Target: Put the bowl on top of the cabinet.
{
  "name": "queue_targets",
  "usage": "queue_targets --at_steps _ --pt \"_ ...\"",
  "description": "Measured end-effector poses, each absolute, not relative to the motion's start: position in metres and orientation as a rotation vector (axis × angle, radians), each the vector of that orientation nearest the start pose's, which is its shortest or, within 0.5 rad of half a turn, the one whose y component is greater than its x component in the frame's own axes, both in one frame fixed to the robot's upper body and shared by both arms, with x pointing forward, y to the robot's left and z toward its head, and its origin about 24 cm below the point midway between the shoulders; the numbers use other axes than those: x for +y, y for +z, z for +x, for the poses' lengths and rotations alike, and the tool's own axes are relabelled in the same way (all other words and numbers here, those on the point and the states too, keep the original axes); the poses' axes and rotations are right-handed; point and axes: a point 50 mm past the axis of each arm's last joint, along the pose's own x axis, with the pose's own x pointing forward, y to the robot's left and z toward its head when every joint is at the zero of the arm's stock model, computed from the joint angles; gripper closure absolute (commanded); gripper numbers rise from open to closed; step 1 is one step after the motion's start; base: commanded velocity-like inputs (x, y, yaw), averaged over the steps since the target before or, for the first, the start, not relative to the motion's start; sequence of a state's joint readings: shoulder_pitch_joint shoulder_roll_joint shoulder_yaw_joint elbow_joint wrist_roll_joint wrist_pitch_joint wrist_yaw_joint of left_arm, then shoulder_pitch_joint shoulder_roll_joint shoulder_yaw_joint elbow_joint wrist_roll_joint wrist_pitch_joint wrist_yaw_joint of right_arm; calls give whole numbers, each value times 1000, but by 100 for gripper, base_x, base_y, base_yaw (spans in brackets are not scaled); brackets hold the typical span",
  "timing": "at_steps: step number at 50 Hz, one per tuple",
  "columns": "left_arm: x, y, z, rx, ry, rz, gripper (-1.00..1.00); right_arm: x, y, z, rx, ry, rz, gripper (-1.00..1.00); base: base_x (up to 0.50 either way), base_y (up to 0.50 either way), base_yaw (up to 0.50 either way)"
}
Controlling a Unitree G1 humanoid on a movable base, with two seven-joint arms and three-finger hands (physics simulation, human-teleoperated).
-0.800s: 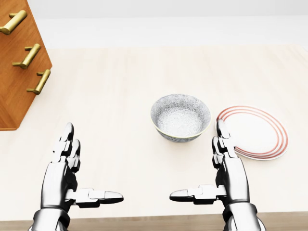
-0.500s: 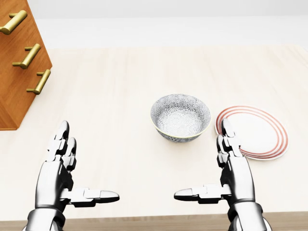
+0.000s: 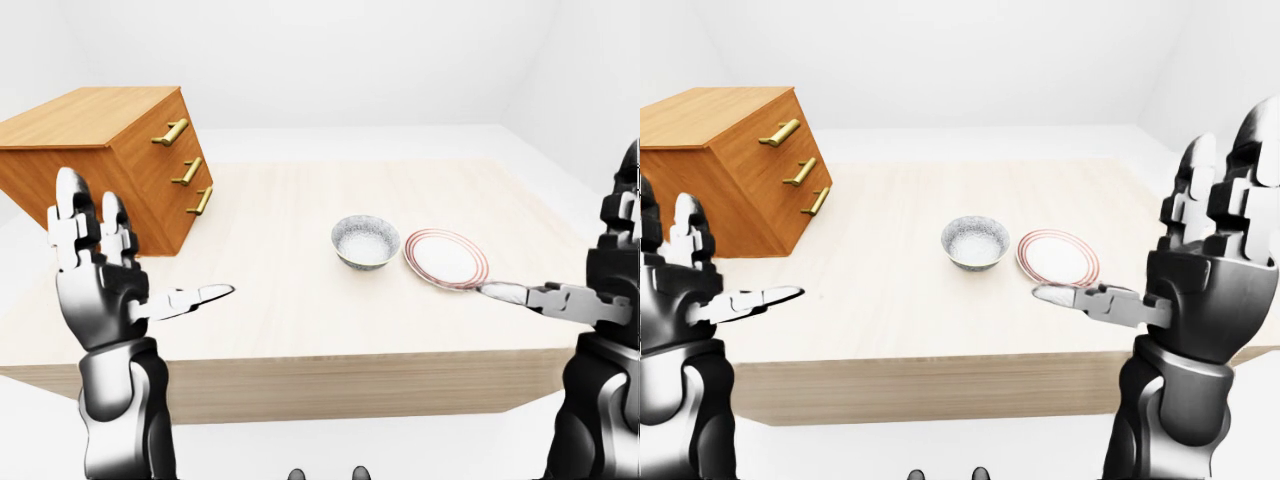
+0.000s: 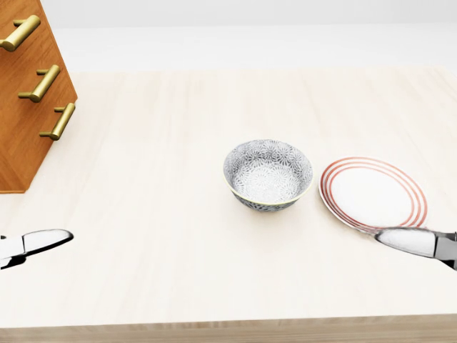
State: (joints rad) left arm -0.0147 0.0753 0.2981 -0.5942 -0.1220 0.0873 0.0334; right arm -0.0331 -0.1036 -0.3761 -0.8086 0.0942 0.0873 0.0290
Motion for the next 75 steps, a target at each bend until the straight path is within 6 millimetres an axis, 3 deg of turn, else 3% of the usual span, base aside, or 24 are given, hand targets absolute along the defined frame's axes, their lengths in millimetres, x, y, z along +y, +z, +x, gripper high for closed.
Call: queue_targets --at_steps 9,21,33,66,75 --pt "246 201 193 -677 447 -10 -100 -230 249 149 -945 -321 -184 -100 0 0 0" --pt "266 211 174 -746 621 -55 -100 -235 261 131 -1029 -359 -183 -100 0 0 0" --pt "273 217 164 -787 700 -79 -100 -237 264 127 -1051 -367 -183 -100 0 0 0" --pt "274 221 157 -818 727 -98 -100 -236 264 128 -1044 -354 -198 -100 49 0 0" --pt "274 222 157 -820 724 -96 -100 -235 262 128 -1033 -353 -209 -100 4 2 0"
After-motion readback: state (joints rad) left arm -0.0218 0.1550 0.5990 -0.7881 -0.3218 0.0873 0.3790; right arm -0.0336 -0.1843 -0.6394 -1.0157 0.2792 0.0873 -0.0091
